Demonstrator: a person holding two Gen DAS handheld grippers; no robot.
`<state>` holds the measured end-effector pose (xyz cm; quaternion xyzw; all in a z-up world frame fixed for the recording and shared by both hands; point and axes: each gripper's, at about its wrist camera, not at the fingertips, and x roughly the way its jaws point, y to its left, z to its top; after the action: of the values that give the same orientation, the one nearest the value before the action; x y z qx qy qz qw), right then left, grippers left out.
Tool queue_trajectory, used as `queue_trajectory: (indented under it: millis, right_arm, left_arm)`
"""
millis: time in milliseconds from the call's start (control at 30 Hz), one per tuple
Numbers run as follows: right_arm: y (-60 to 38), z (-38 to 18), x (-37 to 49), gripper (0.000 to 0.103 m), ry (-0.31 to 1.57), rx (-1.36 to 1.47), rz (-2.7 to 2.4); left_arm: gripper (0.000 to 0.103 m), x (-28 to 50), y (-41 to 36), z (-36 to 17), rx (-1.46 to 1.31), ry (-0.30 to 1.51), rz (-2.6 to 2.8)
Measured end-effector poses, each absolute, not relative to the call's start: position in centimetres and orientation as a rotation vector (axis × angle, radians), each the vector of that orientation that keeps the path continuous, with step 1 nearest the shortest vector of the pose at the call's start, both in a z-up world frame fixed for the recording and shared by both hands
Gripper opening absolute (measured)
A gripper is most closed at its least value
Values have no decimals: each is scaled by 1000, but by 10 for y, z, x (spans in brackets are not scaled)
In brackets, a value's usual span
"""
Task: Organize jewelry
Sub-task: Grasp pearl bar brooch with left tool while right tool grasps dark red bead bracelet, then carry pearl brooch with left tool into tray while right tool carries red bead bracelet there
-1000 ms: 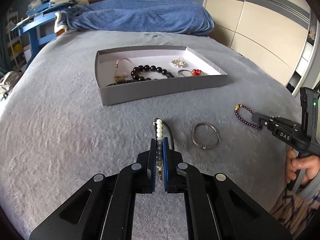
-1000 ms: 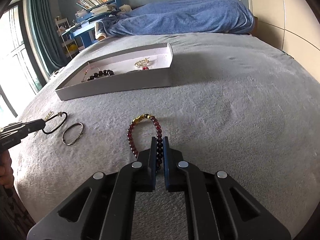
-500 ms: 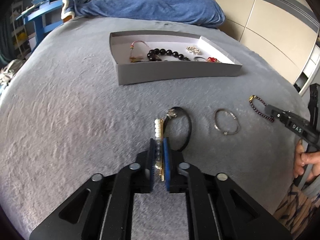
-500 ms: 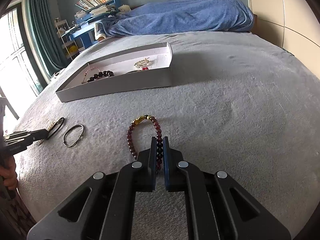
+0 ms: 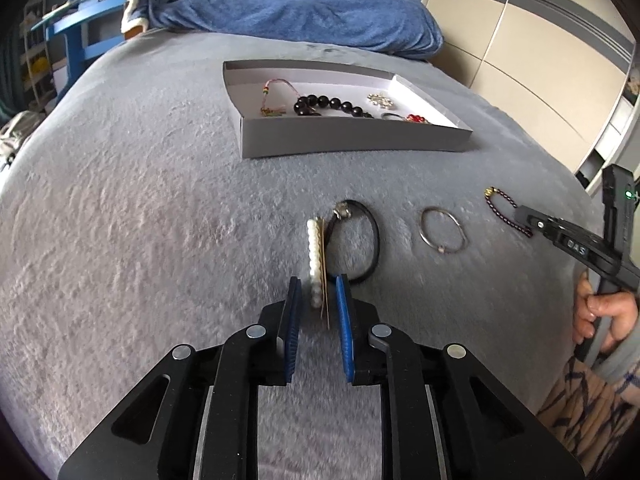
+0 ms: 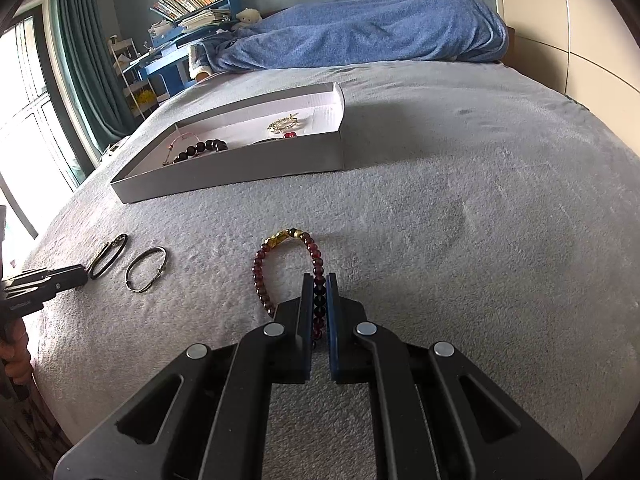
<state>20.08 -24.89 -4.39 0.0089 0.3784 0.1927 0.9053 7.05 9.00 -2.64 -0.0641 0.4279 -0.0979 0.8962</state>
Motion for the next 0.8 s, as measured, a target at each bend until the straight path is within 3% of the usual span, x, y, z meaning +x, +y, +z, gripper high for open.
queue_trajectory:
  millis: [167, 467, 533, 567, 800]
  right_arm:
    - [-248, -46, 200, 6, 784, 17, 398]
    - [-247, -46, 199, 6, 788, 15, 398]
    - [-247, -46, 201, 6, 791, 14, 400]
    - [-246, -46, 201, 6, 790, 15, 403]
    - [-245, -30, 204, 6, 752, 23, 424]
  left_arm:
    - [10, 66, 95, -27, -144, 890, -208]
    - [16, 83, 77, -30, 1, 899, -191]
    - [15, 85, 75, -30, 21, 900, -192]
    - [9, 85, 76, -30, 22, 898, -189]
    - [8, 84, 87, -11, -19, 831, -162]
